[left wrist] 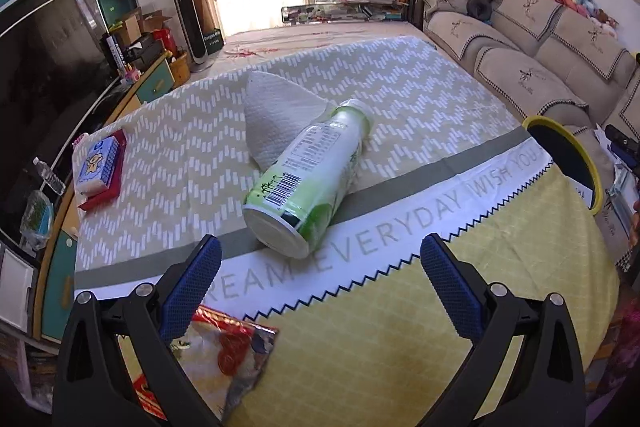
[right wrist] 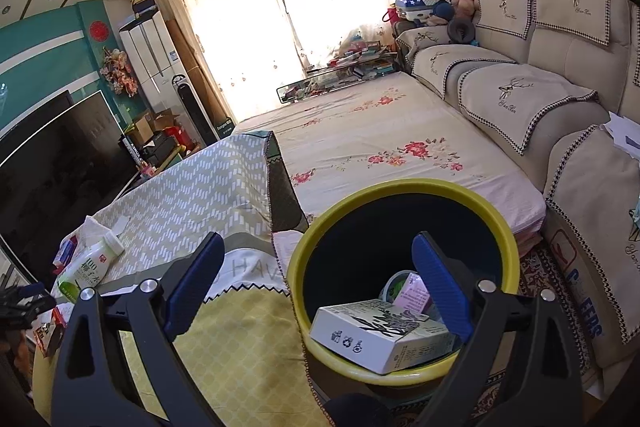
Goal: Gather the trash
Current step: 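Grasp the green-white milk bottle on the table with the left tool, then carry the milk bottle over the yellow bin and open the left tool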
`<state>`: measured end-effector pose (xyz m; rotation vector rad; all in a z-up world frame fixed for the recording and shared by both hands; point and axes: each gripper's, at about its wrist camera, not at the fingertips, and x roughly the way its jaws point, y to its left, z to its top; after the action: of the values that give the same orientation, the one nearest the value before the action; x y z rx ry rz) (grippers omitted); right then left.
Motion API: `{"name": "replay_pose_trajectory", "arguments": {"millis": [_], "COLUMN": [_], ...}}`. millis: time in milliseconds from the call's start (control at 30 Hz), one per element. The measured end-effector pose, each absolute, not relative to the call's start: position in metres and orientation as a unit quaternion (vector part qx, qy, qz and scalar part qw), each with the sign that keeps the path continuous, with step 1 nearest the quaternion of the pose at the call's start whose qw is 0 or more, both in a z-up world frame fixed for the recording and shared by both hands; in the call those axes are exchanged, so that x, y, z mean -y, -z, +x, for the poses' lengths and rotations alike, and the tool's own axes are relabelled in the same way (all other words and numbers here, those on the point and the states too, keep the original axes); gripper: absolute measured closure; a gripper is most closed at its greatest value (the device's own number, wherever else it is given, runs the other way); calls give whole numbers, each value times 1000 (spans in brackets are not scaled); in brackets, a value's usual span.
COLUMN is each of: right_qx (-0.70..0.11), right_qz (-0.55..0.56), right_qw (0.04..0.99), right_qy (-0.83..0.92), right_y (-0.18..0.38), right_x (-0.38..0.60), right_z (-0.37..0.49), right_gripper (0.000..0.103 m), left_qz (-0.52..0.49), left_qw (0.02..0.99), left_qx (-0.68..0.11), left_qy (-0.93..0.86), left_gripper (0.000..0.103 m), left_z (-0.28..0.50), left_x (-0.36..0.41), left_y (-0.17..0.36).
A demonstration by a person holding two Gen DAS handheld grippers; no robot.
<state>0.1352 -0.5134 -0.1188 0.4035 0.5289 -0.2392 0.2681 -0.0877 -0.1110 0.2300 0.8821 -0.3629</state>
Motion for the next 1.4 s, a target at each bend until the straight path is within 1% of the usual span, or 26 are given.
{"name": "replay_pose_trajectory", "arguments": {"millis": [167, 267, 367, 433, 467, 533, 667, 1000, 1400], "right_qx": [-266, -273, -278, -279, -278, -278, -280, -277, -277], "right_qz": [199, 201, 200, 202, 204, 207, 213, 221, 224], "right_qw": [937, 935, 934, 933, 933, 932, 930, 930, 929], "right_qy": [109, 102, 100, 101, 102, 104, 107, 102, 102], "right_y": [121, 125, 127, 128, 128, 129, 133, 138, 138], "right_x": [509, 507, 507, 509, 510, 513, 517, 519, 521], "right_z": [141, 145, 147, 147, 146, 146, 144, 140, 138], "right_gripper": [13, 13, 13, 13, 13, 13, 13, 13, 13], "left_qz": [129, 130, 135, 138, 138, 135, 120, 110, 100], "left_qw": [855, 843, 833, 828, 826, 822, 820, 842, 872], "left_qx": [-472, -490, -503, -511, -514, -519, -526, -488, -422], "left_qy": [173, 181, 187, 186, 187, 189, 191, 204, 227], "left_gripper": [6, 11, 20, 29, 31, 42, 45, 51, 52], "left_z": [311, 325, 333, 337, 339, 342, 343, 303, 259], "left_x": [88, 93, 100, 103, 104, 106, 106, 119, 141], "left_y": [127, 137, 146, 150, 152, 154, 156, 134, 99]}}
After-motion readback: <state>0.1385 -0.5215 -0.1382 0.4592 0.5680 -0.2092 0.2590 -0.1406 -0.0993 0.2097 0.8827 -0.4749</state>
